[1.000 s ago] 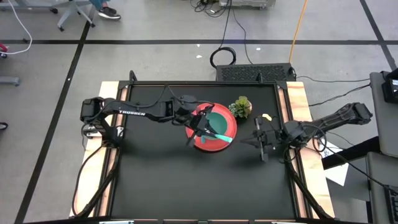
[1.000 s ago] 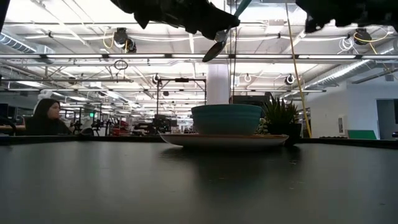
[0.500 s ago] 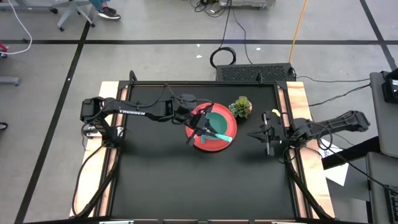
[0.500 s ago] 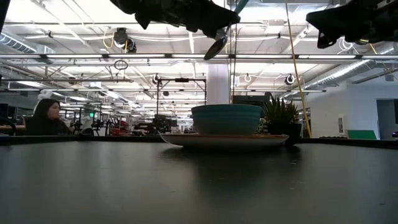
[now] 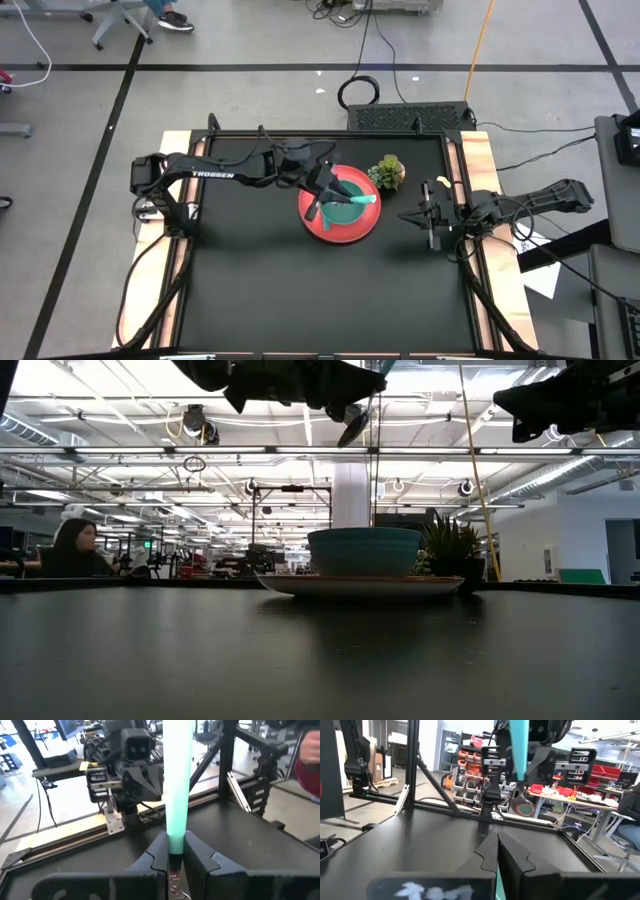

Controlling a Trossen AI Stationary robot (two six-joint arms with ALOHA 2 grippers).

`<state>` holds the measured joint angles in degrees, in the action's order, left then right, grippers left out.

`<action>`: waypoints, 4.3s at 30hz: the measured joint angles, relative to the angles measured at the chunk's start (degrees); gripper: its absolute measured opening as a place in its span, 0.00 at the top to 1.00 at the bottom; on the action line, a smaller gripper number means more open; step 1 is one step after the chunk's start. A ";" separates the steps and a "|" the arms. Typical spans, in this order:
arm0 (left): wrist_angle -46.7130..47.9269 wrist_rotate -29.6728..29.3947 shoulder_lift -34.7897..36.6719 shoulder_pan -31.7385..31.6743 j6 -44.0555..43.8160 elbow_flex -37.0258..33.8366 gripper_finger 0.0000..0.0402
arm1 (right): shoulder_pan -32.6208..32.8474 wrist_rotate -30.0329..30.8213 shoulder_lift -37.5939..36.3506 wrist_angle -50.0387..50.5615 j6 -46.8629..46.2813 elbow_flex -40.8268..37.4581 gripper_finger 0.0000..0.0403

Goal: Set table place
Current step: Put the blue spoon into the green bowl

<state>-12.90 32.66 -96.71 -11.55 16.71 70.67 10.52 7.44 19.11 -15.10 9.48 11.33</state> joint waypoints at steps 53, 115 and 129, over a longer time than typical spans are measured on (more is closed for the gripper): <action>-11.31 -9.85 -16.54 -3.19 -12.29 0.02 0.92 | 0.00 0.00 0.07 0.40 -0.88 0.00 1.00; 5.07 -15.30 -17.31 -0.85 -6.17 -1.18 0.92 | 0.00 0.00 0.09 0.42 -1.31 0.00 1.00; 7.30 -15.30 -17.31 -0.85 -3.43 -1.18 0.91 | 0.00 0.00 0.08 0.42 -1.31 0.00 1.00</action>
<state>-5.61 17.37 -114.02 -12.40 13.28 69.49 10.52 7.44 19.19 -14.68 8.16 11.33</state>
